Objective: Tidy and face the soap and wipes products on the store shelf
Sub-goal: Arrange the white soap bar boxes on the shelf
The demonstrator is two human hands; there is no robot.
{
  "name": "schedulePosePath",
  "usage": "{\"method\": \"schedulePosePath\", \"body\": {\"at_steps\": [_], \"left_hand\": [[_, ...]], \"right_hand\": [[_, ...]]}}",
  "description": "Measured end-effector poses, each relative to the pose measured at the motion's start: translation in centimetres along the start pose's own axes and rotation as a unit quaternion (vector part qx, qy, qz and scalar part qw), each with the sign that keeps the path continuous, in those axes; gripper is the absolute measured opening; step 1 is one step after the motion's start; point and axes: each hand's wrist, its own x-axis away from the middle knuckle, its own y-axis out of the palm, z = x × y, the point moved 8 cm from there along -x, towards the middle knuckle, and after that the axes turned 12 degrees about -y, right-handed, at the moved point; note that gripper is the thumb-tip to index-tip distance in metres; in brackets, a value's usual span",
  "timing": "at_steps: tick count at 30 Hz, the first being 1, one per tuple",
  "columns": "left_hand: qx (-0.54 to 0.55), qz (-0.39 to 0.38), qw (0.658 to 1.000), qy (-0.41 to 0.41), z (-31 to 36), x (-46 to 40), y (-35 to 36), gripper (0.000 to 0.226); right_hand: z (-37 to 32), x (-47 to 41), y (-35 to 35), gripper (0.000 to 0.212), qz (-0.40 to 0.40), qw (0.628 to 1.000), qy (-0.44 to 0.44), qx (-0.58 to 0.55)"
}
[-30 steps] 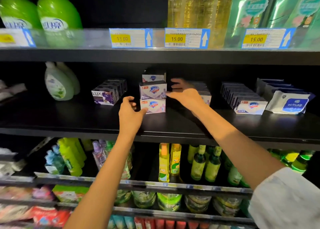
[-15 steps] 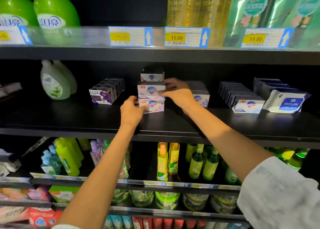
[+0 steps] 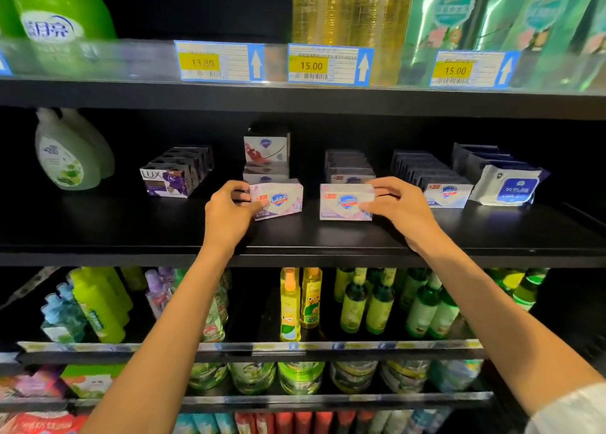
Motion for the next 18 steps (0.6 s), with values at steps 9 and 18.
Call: {"method": "schedulePosePath", "body": {"at_steps": [9, 18], "left_hand": [[-0.002, -0.094, 0.995, 0.027, 0.6, 0.9, 1.4, 0.034], [-0.004, -0.131, 0.991, 0.025, 0.3, 0.6, 1.8, 0.037]], "right_hand": [[1.6, -1.7, -1.6, 0.048, -0.023, 0.995, 0.023, 0.092], [2.7, -4.3, -1.5, 0.044, -0.005, 0.979, 0.024, 0.200]]}}
